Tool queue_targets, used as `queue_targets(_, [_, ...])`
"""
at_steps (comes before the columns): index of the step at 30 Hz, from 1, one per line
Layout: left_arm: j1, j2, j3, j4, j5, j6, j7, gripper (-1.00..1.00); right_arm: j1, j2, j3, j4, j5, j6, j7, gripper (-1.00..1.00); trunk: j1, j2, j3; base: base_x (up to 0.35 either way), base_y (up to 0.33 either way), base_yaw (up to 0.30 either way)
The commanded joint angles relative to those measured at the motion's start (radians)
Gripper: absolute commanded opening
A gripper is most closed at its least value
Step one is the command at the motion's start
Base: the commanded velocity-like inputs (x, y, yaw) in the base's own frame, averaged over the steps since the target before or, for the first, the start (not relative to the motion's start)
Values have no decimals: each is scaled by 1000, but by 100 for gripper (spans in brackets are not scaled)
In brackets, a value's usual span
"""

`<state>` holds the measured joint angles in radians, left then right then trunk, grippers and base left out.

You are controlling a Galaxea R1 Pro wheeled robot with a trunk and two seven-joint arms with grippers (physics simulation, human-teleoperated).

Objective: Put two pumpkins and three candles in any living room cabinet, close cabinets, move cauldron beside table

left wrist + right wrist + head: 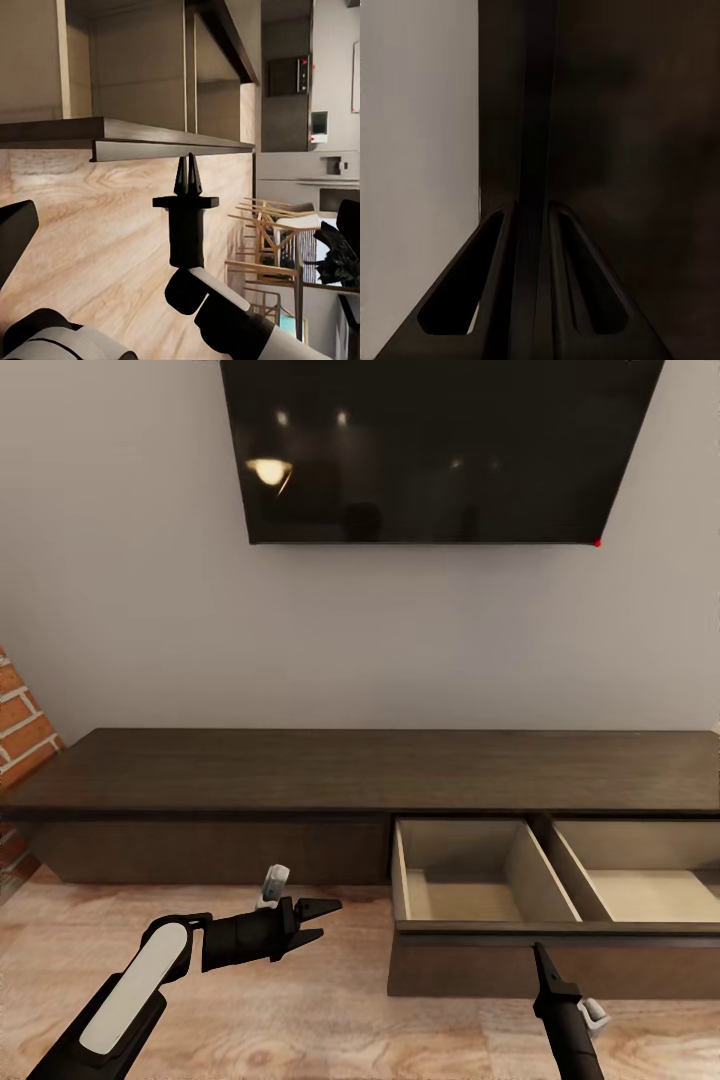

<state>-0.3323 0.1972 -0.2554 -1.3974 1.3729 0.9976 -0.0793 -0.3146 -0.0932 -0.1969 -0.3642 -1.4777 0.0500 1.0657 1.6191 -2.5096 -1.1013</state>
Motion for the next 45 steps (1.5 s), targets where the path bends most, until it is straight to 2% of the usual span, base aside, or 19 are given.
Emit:
queue_targets(1, [-1, 1, -1, 0, -7, 1, -8, 100, 0, 0, -4, 6, -10, 7, 2, -100, 0, 0, -1, -44, 0, 0])
queue_targets(19, [-1, 1, -1, 0, -8, 1, -8, 100, 0, 0, -4, 7, -10, 7, 2, -100, 0, 0, -1, -4, 0, 0])
queue_targets(20, [-1, 1, -1, 0, -8, 1, -8, 100, 0, 0, -4, 6, -10, 7, 2, 100, 0, 0, -1, 0, 0, 0])
queue_targets(39, [-1, 1, -1, 0, -7, 1, -8, 100, 0, 0, -4, 7, -9, 9, -17, 100, 0, 0, -1, -46, 0, 0])
queue_targets(42, [-1, 1, -1, 0, -7, 1, -8, 100, 0, -1, -3, 6, -8, 23, -30, 100, 0, 0, -1, -165, 0, 0])
queue_targets(45, [-1, 1, -1, 0, -6, 1, -8, 100, 0, -3, -3, 5, -7, 69, -41, 100, 0, 0, -1, -169, 0, 0])
